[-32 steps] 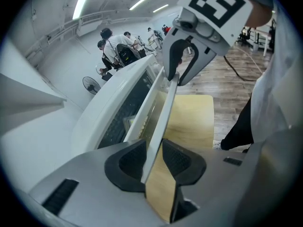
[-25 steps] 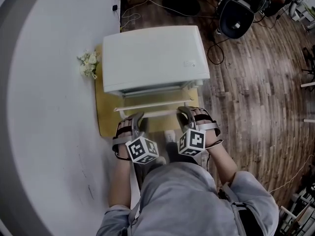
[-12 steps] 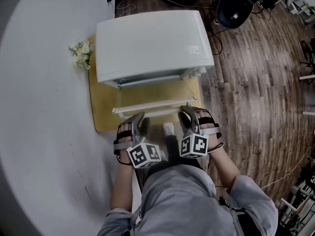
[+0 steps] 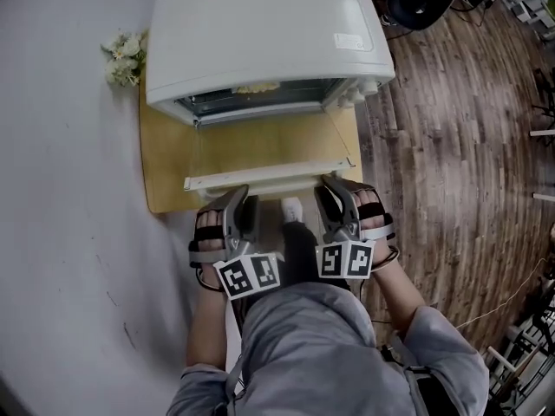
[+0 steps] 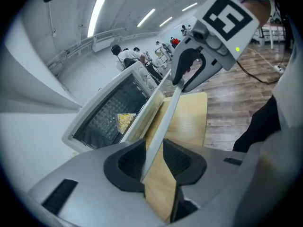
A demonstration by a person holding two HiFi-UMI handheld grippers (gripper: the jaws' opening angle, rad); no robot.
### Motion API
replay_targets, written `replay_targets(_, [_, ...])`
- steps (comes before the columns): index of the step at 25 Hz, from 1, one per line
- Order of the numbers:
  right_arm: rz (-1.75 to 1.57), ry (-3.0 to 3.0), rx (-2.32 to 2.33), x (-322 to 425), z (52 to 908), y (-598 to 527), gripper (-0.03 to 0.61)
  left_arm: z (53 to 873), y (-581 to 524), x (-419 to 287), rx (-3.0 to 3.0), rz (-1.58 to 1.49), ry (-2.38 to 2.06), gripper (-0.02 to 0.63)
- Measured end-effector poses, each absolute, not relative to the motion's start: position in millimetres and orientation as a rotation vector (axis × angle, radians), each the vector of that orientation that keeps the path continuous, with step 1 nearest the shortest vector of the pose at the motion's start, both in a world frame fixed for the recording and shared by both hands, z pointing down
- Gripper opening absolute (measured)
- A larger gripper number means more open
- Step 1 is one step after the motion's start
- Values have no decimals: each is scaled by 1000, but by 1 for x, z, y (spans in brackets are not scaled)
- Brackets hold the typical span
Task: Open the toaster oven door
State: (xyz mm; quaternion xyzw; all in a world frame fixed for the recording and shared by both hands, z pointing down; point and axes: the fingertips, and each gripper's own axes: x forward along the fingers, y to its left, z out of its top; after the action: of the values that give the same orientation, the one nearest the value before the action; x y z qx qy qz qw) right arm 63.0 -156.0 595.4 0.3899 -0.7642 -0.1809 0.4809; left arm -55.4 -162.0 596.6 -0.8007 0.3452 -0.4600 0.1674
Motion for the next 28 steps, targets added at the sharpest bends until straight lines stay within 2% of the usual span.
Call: replay_targets(28, [-578,-1869,1141,58,709,-116,101,711,-122,-60,-2125,-1147,1092,111])
